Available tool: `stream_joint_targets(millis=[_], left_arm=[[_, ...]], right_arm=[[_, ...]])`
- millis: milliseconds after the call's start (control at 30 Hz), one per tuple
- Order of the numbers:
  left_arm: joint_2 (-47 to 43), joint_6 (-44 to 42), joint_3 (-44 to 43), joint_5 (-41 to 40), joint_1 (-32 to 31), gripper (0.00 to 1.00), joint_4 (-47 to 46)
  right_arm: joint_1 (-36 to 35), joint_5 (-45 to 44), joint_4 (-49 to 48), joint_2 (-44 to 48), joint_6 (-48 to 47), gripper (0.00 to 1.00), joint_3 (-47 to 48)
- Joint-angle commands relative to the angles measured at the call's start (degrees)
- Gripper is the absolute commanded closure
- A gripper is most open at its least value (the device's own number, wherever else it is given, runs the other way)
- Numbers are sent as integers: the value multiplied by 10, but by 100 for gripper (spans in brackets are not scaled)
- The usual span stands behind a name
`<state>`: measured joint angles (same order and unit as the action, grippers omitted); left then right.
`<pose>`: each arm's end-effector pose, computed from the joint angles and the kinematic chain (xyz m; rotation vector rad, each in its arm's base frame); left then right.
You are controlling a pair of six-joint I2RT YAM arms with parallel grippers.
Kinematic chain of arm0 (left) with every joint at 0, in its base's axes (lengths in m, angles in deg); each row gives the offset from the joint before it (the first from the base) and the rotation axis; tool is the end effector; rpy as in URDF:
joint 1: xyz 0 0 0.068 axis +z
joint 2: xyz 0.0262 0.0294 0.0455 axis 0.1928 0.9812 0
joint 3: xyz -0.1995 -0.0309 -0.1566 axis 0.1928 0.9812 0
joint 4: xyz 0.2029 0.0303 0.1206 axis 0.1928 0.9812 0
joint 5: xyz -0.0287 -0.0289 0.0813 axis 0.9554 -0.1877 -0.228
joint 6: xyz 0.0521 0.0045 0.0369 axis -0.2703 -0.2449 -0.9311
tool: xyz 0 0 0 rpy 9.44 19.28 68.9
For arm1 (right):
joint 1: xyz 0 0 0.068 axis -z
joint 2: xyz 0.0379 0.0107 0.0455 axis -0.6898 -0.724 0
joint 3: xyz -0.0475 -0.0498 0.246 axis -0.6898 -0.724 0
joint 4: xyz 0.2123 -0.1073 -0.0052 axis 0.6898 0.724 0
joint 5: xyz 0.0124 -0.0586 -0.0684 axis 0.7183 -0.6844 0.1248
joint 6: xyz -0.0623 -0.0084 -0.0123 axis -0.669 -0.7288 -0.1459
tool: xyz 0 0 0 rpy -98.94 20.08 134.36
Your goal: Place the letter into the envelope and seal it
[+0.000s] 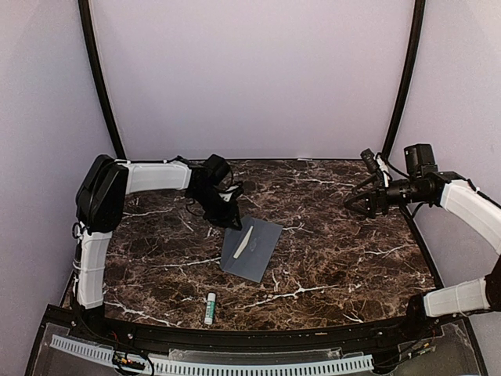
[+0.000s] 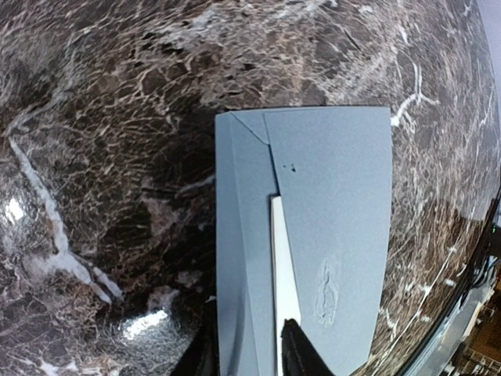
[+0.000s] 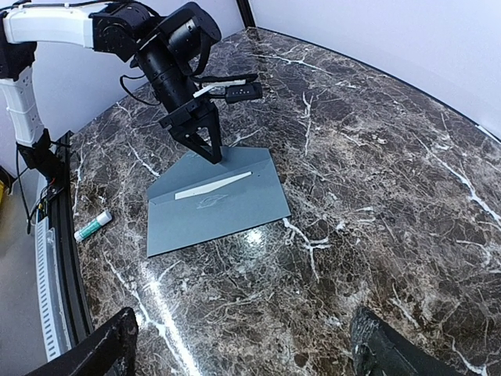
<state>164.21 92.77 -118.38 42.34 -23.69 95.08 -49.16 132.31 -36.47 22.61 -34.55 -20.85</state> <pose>0.3436 -0.2646 0.1544 0.5927 2.7428 -0.8465 0.2234 0.0603 0.2683 -0.8997 1.9521 0.8684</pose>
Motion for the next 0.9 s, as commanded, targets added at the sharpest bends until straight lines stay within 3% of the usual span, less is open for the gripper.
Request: stream_joint_targets(millis=[0,167,233,433,667,867], left_arm=[[3,13,-30,-25,-3,80,36],[6,16,-32,2,-3,98,36],[3,26,-30,4,-3,100,38],[-52,112,34,-3,-3,100,-51],[-141,291,203,-10,-3,100,-295],[-157,344,248,-18,-3,100,-345]], right_arm=[[1,9,-3,5,-9,10,4],[1,8,-1,-2,-12,10,5],[1,9,2,-3,-13,10,6],[1,9,3,-5,-13,11,6],[1,10,5,-13,-15,11,8],[0,12,9,-17,-17,11,9]])
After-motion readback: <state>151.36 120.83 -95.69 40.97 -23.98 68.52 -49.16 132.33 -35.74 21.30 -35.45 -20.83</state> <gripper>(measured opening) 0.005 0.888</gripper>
